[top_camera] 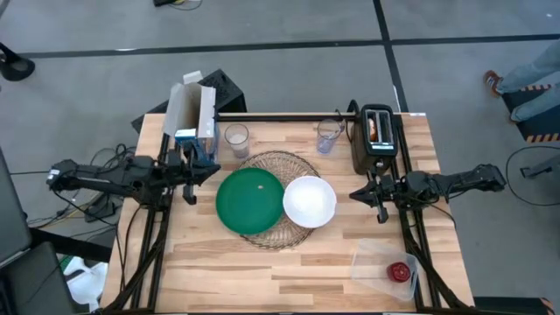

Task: Arrange a breakfast setting
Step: Pour the cereal into the white bowl

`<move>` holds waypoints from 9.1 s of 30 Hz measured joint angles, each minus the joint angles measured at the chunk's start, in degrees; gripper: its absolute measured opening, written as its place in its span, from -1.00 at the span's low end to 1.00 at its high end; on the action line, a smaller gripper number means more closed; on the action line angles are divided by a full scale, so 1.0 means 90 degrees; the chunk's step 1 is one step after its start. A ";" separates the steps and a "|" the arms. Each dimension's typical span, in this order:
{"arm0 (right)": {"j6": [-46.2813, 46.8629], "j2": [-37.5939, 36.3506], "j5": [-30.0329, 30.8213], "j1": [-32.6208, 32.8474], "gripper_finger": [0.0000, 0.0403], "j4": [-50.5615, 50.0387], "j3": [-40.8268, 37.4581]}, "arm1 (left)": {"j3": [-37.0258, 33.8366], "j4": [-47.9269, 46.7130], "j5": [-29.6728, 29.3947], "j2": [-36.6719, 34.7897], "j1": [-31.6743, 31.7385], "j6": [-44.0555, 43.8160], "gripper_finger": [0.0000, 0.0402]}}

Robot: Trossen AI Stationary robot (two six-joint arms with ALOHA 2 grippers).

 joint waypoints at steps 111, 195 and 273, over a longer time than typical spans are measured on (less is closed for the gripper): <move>0.0000 0.0000 0.0000 0.0002 -0.74 0.0000 0.0000 | 0.6016 -1.0794 0.0061 0.5461 0.3374 -0.0312 -0.49; -0.0595 -0.0002 0.0012 -0.0083 -0.74 0.0958 0.0121 | 0.9256 -0.9126 -0.2488 0.5466 0.0744 0.1801 -1.00; -0.0169 0.3681 0.0626 -0.0789 0.98 0.6041 0.0179 | 0.9234 -0.7683 -0.2155 0.6241 -0.1169 0.2123 -1.00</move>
